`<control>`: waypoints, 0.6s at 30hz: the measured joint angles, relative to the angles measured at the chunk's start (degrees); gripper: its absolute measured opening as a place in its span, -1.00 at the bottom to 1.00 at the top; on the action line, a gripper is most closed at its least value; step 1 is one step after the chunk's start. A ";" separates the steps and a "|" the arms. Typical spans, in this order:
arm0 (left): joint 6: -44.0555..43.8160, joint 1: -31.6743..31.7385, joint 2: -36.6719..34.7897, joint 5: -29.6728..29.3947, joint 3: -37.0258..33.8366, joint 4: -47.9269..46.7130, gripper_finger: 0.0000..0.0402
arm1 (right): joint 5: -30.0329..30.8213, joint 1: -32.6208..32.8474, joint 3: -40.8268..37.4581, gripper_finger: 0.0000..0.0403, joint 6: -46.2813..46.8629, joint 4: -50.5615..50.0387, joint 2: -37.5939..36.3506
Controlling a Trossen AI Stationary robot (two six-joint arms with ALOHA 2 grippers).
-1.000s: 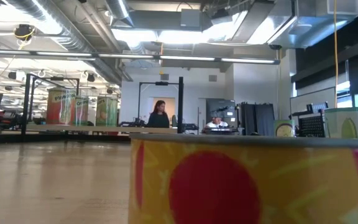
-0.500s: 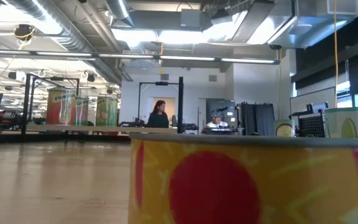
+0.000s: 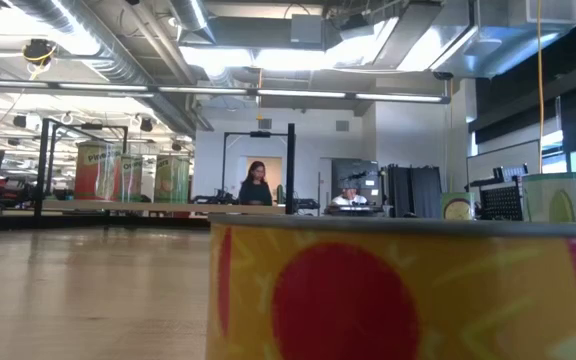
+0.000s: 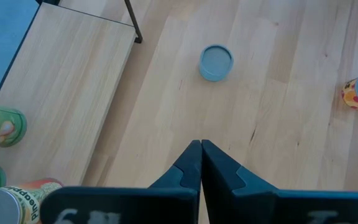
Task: Pick and place cans onto a shelf
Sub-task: Put the canned pears can on the shelf
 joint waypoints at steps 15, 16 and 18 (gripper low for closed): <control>0.02 -0.01 0.00 -0.01 0.00 0.00 -1.00 | -0.11 1.48 0.00 -0.79 -1.31 0.76 4.08; 0.02 0.01 0.00 -0.01 0.00 0.00 -1.00 | -0.11 1.48 0.00 -0.79 -1.31 0.78 4.28; 0.02 -0.01 0.00 -0.01 0.00 0.00 -1.00 | -0.11 1.53 0.00 -0.79 -1.34 0.78 4.46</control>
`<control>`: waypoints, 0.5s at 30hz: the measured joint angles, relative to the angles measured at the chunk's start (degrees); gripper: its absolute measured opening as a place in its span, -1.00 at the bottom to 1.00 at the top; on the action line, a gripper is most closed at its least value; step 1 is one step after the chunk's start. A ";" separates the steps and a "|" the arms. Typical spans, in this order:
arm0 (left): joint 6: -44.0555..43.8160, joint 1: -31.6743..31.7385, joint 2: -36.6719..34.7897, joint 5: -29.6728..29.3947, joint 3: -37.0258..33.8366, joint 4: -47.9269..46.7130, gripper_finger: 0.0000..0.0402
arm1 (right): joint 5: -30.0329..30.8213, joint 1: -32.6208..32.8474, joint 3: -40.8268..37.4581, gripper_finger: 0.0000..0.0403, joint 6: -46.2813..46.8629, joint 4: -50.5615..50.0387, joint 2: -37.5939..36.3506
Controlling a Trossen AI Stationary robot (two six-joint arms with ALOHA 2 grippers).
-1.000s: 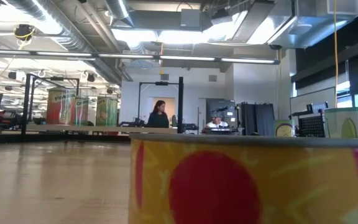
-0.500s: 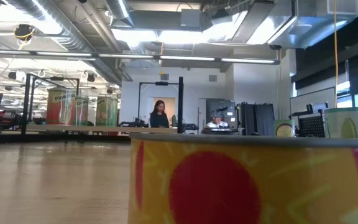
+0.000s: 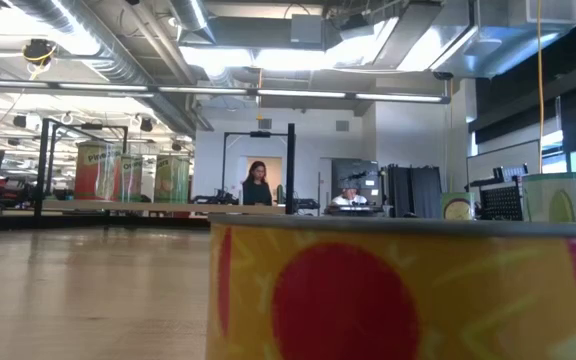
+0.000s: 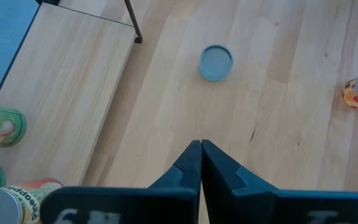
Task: Pick and place cans onto a shelf
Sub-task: Put the canned pears can on the shelf
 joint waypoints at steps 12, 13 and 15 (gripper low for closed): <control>0.01 0.02 0.00 0.00 0.00 0.00 -1.00 | 1.55 0.49 0.26 -0.80 0.03 0.49 1.77; 0.02 0.01 0.00 0.00 0.00 0.00 -1.00 | 1.54 0.50 0.28 -0.81 0.10 0.58 2.00; 0.00 0.00 0.00 0.00 0.00 0.00 -1.00 | 1.46 0.50 0.30 -0.87 0.12 0.71 2.38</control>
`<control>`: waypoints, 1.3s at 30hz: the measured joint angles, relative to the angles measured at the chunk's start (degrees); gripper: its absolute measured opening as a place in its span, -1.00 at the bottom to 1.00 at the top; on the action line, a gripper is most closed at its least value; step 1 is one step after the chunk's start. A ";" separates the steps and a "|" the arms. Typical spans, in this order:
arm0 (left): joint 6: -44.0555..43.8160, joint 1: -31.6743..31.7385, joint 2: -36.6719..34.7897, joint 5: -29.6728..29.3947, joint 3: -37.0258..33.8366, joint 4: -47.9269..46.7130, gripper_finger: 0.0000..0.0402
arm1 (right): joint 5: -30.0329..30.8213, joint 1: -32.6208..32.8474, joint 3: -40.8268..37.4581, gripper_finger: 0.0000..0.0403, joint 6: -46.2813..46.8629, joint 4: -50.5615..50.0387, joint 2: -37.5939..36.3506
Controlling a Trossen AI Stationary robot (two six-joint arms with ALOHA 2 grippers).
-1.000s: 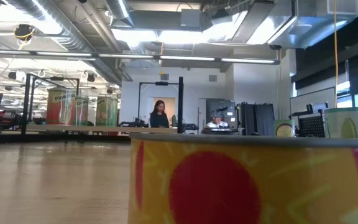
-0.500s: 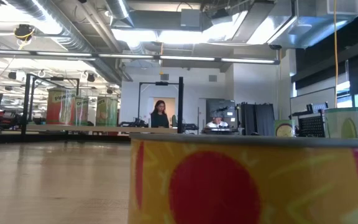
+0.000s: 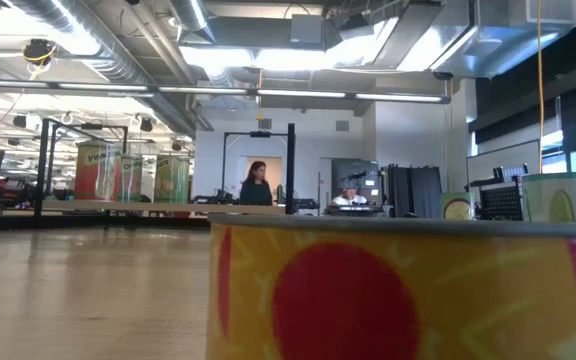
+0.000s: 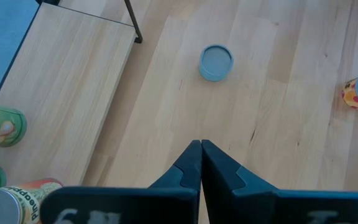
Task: Pick and place cans onto a shelf
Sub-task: Put the canned pears can on the shelf
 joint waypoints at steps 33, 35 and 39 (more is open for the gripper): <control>0.46 0.01 0.02 -0.01 0.01 0.05 -1.00 | 17.80 -20.40 16.68 -1.00 -3.41 -9.03 0.28; 0.48 0.00 0.02 0.00 0.00 0.04 -1.00 | 17.62 -22.88 16.68 -1.00 -5.92 -8.79 0.31; 0.48 0.02 0.02 -0.02 0.00 0.02 -1.00 | 17.63 -28.00 16.68 -1.00 -10.97 -8.45 0.31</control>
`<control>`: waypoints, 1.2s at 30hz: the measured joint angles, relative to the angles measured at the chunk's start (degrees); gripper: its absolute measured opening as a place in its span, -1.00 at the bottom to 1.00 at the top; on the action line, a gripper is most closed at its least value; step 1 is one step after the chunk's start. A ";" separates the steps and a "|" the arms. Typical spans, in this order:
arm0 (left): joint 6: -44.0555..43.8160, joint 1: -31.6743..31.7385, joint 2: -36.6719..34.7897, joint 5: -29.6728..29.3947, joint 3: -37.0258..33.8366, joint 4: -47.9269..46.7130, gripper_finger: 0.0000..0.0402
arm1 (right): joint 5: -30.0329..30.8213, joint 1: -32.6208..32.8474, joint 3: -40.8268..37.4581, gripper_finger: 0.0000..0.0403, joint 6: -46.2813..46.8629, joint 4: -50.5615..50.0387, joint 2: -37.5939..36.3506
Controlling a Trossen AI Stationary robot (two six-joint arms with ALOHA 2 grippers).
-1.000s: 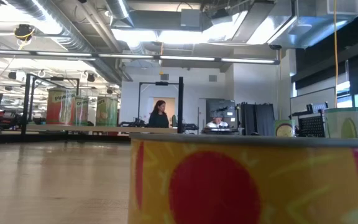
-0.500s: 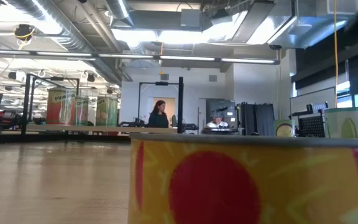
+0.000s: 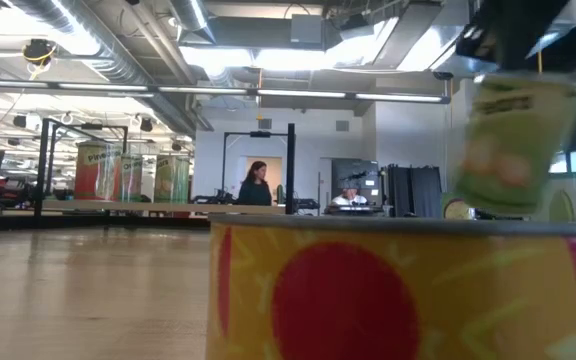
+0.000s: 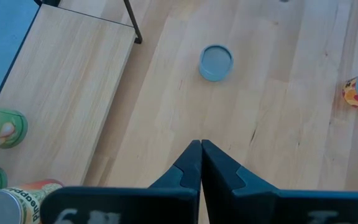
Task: Pick and place cans onto a shelf
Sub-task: Put the canned pears can on the shelf
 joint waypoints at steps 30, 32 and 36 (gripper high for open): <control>-0.09 -0.01 -0.02 0.02 0.00 -0.07 -1.00 | -6.44 -16.91 0.00 -0.91 -20.91 3.02 6.49; -0.35 -0.02 -0.02 0.18 0.00 -0.07 -0.99 | -6.25 -16.95 0.00 -0.88 -19.11 3.00 6.49; -1.78 -0.02 -0.02 1.51 -0.54 0.39 -0.88 | -6.27 -16.91 0.00 -0.86 -19.05 3.02 6.49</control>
